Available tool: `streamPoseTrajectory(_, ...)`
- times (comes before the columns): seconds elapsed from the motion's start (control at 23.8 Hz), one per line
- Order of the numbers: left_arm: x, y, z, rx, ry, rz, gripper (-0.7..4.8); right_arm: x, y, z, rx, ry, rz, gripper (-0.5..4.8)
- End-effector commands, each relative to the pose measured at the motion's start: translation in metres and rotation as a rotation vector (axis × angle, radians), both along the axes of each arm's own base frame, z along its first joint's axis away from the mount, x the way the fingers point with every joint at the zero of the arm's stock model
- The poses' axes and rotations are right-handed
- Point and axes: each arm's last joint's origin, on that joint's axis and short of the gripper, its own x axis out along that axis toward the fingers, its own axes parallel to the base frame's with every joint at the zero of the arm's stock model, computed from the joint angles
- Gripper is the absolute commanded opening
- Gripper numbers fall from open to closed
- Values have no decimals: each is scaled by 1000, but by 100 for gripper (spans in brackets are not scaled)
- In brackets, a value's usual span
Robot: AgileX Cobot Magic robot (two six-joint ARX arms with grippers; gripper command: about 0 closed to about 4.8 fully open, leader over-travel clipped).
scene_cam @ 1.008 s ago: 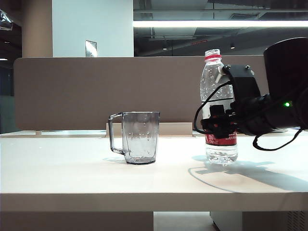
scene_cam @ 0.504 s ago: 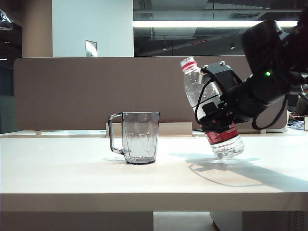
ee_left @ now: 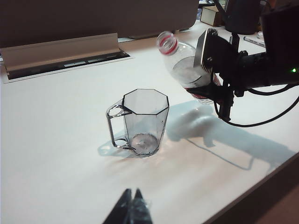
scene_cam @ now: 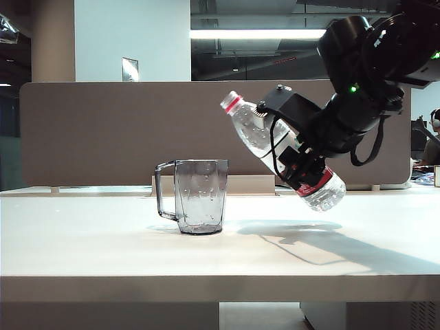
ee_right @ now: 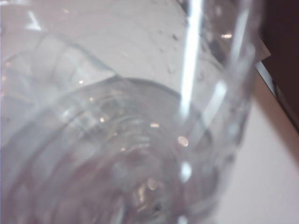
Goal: Pick up the mineral water bottle on the table and pour a little water into the mug.
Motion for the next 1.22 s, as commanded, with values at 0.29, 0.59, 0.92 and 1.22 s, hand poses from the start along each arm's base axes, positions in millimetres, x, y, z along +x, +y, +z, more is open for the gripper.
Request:
streamPoseTrajectory(0.29, 0, 0, 2, -2, -16, -3, -5, 2, 4, 12, -235, -160, 77, 210)
streamPoseTrajectory(0.59, 0, 0, 2, -2, -16, -3, -5, 4, 2, 16, -379, -216, 51, 210)
streamPoseTrajectory(0.92, 0, 0, 2, -2, -16, -3, -5, 14, 6, 36, -466, -277, 59, 211)
streamPoseTrajectory(1.22, 0, 0, 2, -2, -16, -3, -5, 15, 6, 38, -574, -302, 101, 211)
